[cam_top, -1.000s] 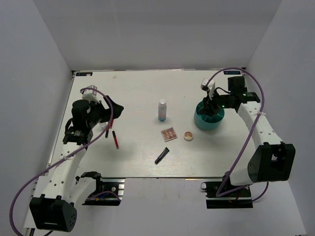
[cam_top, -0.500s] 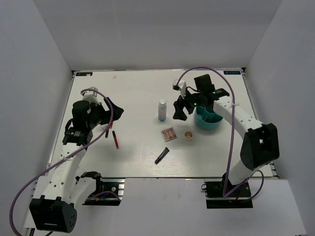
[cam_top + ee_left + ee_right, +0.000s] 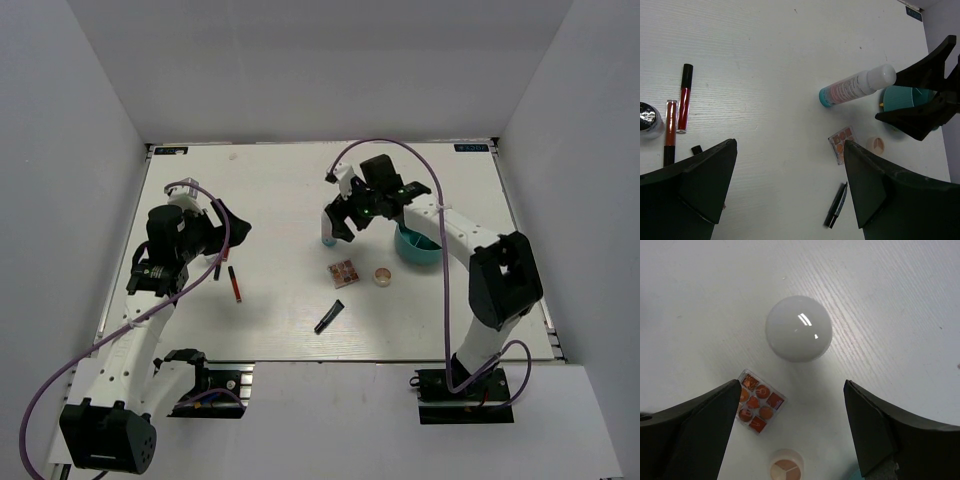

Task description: Organize the makeup

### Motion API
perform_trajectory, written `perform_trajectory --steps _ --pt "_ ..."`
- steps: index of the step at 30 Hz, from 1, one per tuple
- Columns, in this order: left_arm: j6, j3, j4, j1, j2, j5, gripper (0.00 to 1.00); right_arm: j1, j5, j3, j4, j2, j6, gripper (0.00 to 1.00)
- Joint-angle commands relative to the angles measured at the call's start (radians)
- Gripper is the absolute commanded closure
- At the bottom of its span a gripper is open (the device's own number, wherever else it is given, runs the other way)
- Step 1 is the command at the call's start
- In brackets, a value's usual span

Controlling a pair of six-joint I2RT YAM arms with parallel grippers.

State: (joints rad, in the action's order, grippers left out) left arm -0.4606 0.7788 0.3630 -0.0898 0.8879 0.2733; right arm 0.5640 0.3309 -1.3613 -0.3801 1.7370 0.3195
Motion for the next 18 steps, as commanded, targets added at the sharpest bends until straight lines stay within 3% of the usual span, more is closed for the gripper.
perform_trajectory --steps 1,12,18 --pt "0.007 0.040 0.011 0.001 -0.027 0.004 0.03 0.017 -0.082 -0.059 0.066 0.035 -0.026 0.11" --pt "0.005 0.046 0.042 0.001 -0.047 -0.005 0.03 0.045 -0.084 -0.133 0.107 0.119 -0.042 0.11" --pt "0.005 0.050 0.054 0.001 -0.061 -0.011 0.03 0.057 -0.090 -0.148 0.127 0.148 -0.043 0.16"
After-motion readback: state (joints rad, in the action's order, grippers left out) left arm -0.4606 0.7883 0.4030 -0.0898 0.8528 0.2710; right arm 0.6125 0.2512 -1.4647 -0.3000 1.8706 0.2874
